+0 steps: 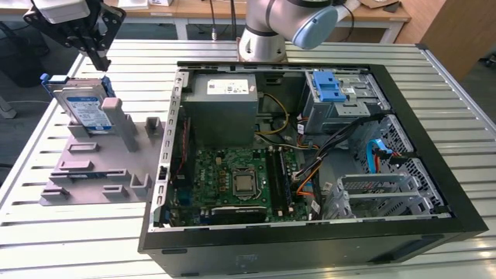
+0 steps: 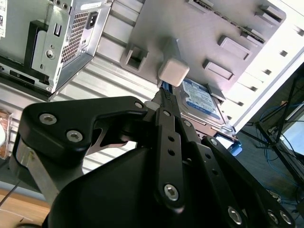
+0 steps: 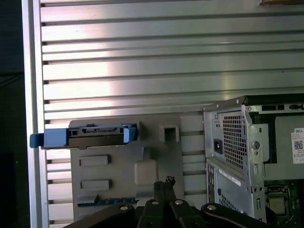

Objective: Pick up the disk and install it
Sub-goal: 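Reach for the disk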

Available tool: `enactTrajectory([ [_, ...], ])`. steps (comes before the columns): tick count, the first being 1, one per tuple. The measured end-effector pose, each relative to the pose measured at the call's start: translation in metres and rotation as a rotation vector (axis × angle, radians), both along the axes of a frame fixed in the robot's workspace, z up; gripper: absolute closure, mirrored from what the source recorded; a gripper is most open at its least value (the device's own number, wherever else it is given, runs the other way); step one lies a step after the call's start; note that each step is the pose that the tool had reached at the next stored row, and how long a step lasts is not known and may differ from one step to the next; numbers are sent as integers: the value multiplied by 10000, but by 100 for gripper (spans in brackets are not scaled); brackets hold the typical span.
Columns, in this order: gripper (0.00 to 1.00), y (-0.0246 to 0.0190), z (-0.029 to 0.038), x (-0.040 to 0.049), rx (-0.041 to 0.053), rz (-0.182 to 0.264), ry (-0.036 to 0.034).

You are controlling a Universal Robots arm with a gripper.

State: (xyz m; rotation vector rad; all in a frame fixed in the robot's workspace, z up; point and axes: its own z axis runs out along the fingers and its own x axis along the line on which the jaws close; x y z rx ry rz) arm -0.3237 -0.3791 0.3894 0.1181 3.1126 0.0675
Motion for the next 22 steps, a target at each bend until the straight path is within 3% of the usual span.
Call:
enactTrajectory([
  [9, 89, 1, -7, -88, 1, 1, -1],
  [17, 89, 35, -23, -204, 1, 1, 1],
  [22, 89, 55, -39, -257, 0, 1, 73],
])
